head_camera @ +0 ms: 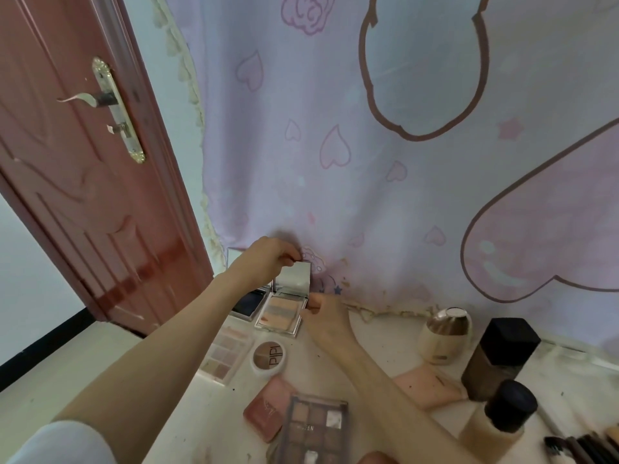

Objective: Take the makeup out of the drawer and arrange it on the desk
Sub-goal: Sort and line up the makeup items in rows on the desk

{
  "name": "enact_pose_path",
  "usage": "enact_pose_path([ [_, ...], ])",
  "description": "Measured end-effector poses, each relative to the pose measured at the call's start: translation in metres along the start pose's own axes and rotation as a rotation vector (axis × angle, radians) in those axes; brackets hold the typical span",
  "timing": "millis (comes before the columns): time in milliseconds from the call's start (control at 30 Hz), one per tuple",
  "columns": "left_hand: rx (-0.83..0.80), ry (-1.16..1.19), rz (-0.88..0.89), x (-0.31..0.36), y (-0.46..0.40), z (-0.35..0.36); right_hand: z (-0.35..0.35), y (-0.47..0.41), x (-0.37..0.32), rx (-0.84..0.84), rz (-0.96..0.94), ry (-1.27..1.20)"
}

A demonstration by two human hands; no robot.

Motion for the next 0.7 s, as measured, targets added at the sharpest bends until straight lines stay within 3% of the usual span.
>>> enact_pose_path([
  [133, 0.006, -0.005, 0.020, 0.001, -0.001, 0.000, 0.000, 0.003, 0.001, -0.011, -0.094, 0.330],
  [300, 0.051, -0.015, 0.047, 0.003, -0.001, 0.002, 0.004, 0.007, 0.005, -0.074, -0.154, 0.530],
  [700, 0.091, -0.067, 0.078, 0.005, 0.002, 0.000, 0.002, 0.013, 0.006, -0.073, -0.218, 0.606],
])
Point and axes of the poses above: each hand's wrist, its own y-axis away from the middle knuckle, its own z-axis out of the palm, x = y × z, the point moved 3 cm from there along -y, towards the middle knuckle, and after that the axes turned 2 degrees about z, right-handed, at the moved point
